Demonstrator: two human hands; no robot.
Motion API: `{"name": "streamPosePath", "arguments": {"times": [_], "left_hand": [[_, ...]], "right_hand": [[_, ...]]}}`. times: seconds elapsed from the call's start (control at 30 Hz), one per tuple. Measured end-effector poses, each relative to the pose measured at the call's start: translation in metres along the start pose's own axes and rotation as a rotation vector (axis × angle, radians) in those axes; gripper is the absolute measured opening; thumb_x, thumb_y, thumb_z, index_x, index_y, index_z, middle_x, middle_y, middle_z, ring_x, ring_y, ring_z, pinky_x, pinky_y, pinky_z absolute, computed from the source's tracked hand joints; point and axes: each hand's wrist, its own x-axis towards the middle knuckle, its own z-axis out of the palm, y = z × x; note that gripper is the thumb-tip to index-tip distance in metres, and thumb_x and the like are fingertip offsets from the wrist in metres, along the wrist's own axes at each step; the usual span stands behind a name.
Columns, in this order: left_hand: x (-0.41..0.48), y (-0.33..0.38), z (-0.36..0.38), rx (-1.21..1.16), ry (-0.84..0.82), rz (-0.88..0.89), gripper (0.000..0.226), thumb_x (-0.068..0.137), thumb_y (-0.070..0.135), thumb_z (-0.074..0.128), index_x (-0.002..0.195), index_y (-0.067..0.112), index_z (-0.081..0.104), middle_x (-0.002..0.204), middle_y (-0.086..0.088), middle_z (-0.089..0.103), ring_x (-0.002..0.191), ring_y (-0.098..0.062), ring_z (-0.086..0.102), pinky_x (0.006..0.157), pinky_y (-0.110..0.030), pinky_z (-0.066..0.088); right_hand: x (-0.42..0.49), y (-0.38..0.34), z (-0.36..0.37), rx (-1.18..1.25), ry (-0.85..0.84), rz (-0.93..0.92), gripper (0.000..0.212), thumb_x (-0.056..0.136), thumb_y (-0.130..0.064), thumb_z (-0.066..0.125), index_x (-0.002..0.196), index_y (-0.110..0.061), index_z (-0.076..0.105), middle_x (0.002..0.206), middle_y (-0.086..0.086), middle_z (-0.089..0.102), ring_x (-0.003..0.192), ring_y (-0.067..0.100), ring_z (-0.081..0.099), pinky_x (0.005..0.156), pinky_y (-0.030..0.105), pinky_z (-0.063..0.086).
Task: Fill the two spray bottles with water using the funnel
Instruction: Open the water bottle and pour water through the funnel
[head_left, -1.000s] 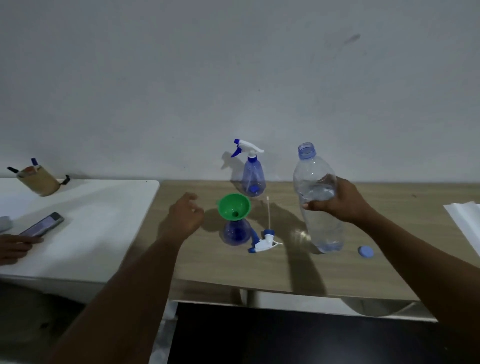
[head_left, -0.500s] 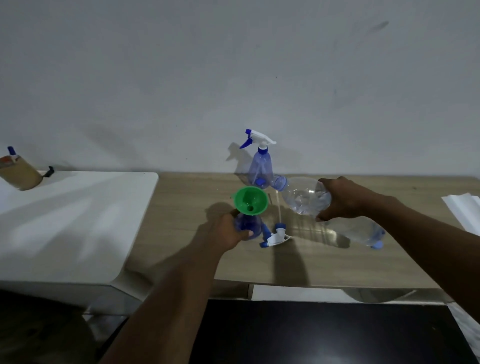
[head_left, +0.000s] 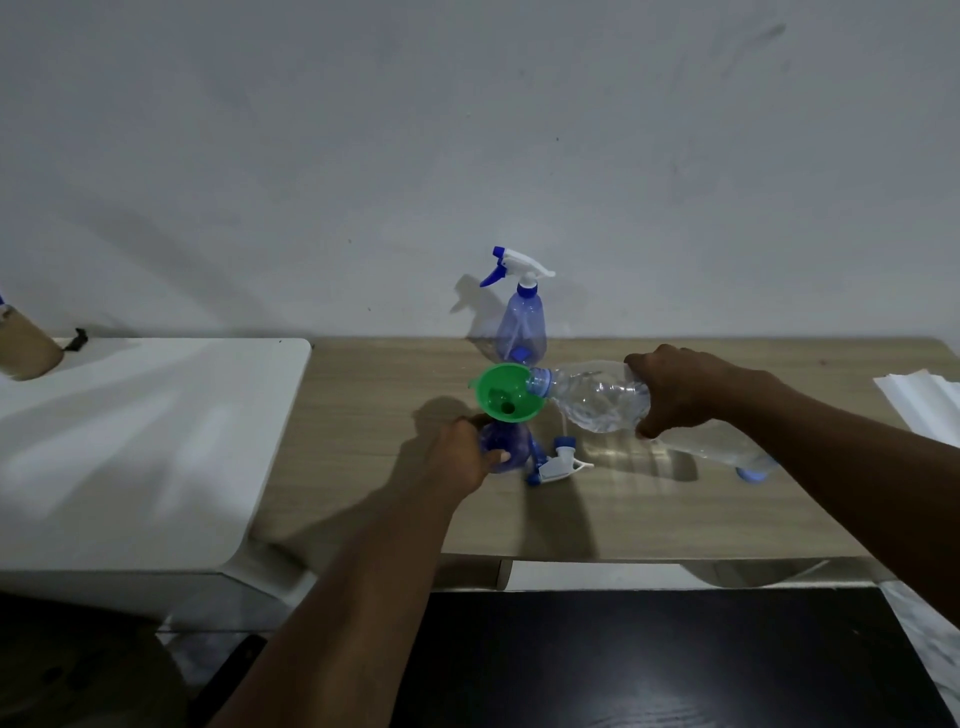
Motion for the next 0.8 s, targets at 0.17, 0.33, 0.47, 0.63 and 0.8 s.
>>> {"name": "streamPosePath", "arguments": {"times": [0.17, 0.33, 0.47, 0.63, 0.8], "left_hand": [[0.003, -0.002, 0.002, 0.012, -0.003, -0.007, 0.048, 0.08, 0.023, 0.082, 0.124, 0.017, 0.066, 0.106, -0.005, 0.072, 0.097, -0.023, 0.067, 0.077, -0.028, 0.045], [0.006, -0.004, 0.003, 0.015, -0.009, -0.008, 0.052, 0.079, 0.027, 0.083, 0.127, 0.02, 0.064, 0.109, -0.002, 0.071, 0.099, -0.021, 0.066, 0.082, -0.03, 0.049], [0.008, -0.006, 0.004, 0.02, -0.01, -0.007, 0.054, 0.078, 0.029, 0.084, 0.127, 0.019, 0.064, 0.108, -0.002, 0.071, 0.098, -0.021, 0.066, 0.084, -0.033, 0.052], [0.009, -0.007, 0.006, -0.003, 0.003, -0.005, 0.056, 0.076, 0.029, 0.085, 0.127, 0.018, 0.065, 0.113, -0.003, 0.071, 0.101, -0.022, 0.066, 0.084, -0.033, 0.051], [0.01, -0.008, 0.007, 0.024, 0.02, -0.008, 0.057, 0.074, 0.034, 0.085, 0.126, 0.021, 0.066, 0.114, -0.004, 0.071, 0.101, -0.024, 0.067, 0.086, -0.038, 0.055]], "right_hand": [[-0.002, -0.004, -0.007, -0.066, -0.002, 0.004, 0.07, 0.066, -0.045, 0.083, 0.122, -0.019, 0.051, 0.096, -0.002, 0.046, 0.083, 0.021, 0.053, 0.063, 0.03, 0.041], [-0.001, -0.005, -0.009, -0.123, -0.002, 0.013, 0.07, 0.066, -0.045, 0.082, 0.124, -0.018, 0.052, 0.099, 0.001, 0.052, 0.082, 0.021, 0.053, 0.063, 0.029, 0.041], [-0.002, -0.005, -0.01, -0.171, -0.006, 0.02, 0.068, 0.066, -0.044, 0.08, 0.123, -0.019, 0.052, 0.106, 0.004, 0.057, 0.082, 0.021, 0.051, 0.065, 0.029, 0.041], [-0.002, -0.005, -0.015, -0.214, -0.008, 0.024, 0.059, 0.065, -0.043, 0.078, 0.113, -0.019, 0.054, 0.082, -0.005, 0.047, 0.077, 0.021, 0.054, 0.058, 0.028, 0.038], [-0.001, -0.004, -0.017, -0.234, -0.012, 0.024, 0.057, 0.065, -0.042, 0.078, 0.11, -0.02, 0.053, 0.076, -0.008, 0.04, 0.076, 0.021, 0.054, 0.059, 0.028, 0.038]]}}
